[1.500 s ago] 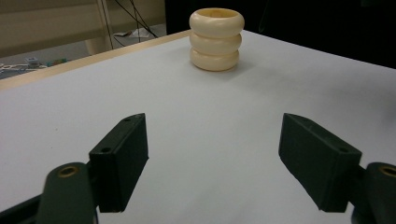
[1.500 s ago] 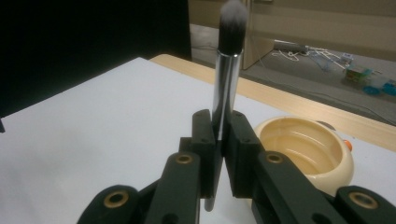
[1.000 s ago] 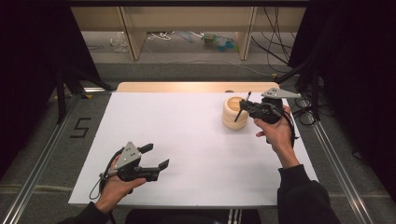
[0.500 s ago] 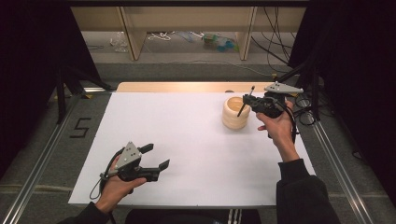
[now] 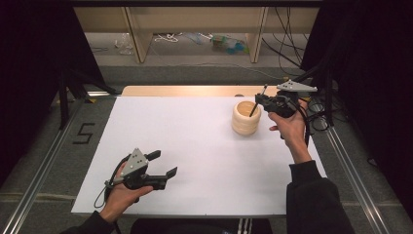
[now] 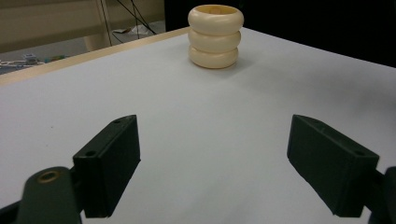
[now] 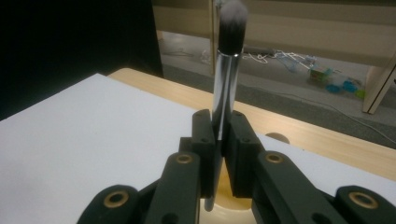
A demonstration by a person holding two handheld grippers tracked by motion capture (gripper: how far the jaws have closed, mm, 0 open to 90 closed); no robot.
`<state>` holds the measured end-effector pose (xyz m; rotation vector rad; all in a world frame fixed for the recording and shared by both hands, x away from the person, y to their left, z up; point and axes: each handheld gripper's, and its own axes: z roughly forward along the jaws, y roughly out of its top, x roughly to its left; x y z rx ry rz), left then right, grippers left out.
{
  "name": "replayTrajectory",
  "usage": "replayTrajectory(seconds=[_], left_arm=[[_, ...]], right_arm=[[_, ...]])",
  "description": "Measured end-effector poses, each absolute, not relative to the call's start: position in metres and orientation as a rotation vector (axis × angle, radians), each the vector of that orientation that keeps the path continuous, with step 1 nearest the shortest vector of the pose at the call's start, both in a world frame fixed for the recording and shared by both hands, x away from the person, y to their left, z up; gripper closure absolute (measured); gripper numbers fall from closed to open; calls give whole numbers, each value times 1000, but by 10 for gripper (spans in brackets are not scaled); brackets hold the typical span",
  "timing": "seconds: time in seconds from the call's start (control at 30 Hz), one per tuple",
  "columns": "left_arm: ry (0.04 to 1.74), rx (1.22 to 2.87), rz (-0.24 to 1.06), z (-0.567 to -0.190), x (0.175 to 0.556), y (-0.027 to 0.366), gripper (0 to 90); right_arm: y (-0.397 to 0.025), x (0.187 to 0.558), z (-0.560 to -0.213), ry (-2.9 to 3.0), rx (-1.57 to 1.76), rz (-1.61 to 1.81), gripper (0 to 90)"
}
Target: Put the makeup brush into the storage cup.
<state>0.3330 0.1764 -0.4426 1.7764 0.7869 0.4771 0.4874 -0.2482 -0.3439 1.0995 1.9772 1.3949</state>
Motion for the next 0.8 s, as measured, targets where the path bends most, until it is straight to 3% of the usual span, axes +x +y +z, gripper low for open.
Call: replayTrajectory(seconds=[0.8], left_arm=[[774, 1777, 466, -443, 334, 175, 178]], right_arm=[[-249, 519, -351, 1951, 1114, 1352, 839]])
